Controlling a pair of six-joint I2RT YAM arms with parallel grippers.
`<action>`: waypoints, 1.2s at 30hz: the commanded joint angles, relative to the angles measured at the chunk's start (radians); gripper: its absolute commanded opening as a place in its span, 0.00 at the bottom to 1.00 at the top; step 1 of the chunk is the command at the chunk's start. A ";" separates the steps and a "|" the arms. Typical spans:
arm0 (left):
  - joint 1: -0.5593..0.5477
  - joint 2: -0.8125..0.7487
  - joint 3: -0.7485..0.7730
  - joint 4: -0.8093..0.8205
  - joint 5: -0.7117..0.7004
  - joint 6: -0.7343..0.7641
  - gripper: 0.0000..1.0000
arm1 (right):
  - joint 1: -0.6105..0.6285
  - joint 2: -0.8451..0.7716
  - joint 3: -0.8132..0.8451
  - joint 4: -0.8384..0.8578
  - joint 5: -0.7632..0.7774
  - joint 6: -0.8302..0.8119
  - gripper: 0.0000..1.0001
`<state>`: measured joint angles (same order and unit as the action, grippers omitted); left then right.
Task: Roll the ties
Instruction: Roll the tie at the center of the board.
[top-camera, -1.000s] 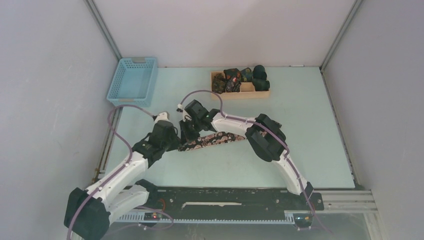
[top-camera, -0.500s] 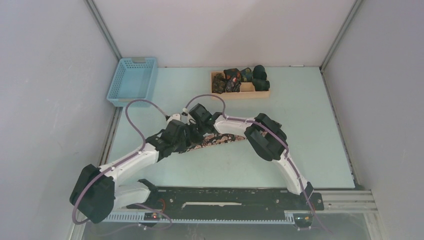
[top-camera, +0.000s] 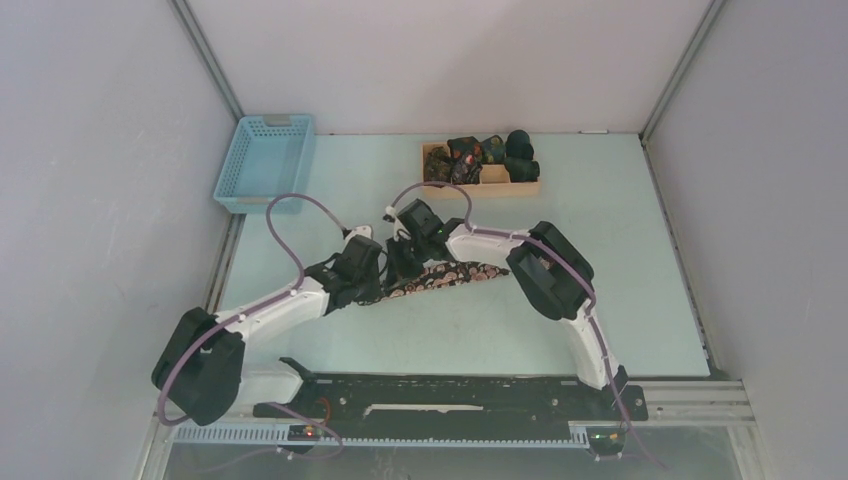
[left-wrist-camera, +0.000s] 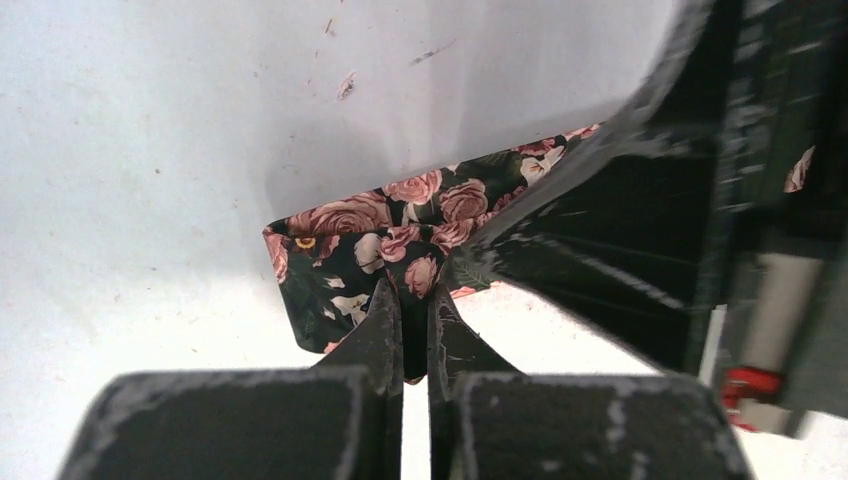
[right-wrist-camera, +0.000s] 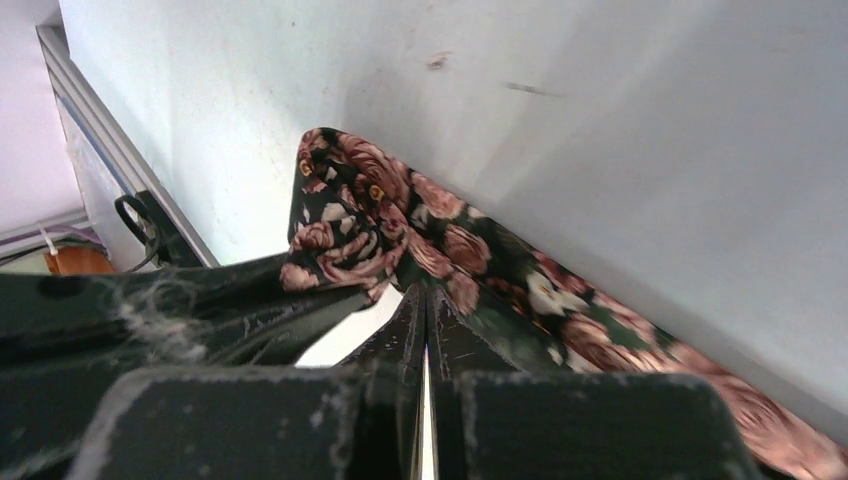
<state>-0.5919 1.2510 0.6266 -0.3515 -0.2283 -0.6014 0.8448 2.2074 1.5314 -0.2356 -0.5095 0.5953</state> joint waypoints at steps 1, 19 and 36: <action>-0.009 0.027 0.021 0.038 0.021 0.014 0.00 | -0.042 -0.121 -0.050 0.030 0.046 -0.013 0.00; -0.009 0.076 -0.008 0.164 0.120 -0.071 0.46 | -0.063 -0.147 -0.090 0.043 0.042 -0.022 0.00; -0.004 -0.056 -0.077 0.201 0.122 -0.098 0.53 | -0.009 -0.165 -0.091 0.060 0.013 -0.006 0.06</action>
<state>-0.5938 1.2339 0.5579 -0.1787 -0.1093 -0.6823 0.8204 2.0964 1.4414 -0.2005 -0.4744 0.5919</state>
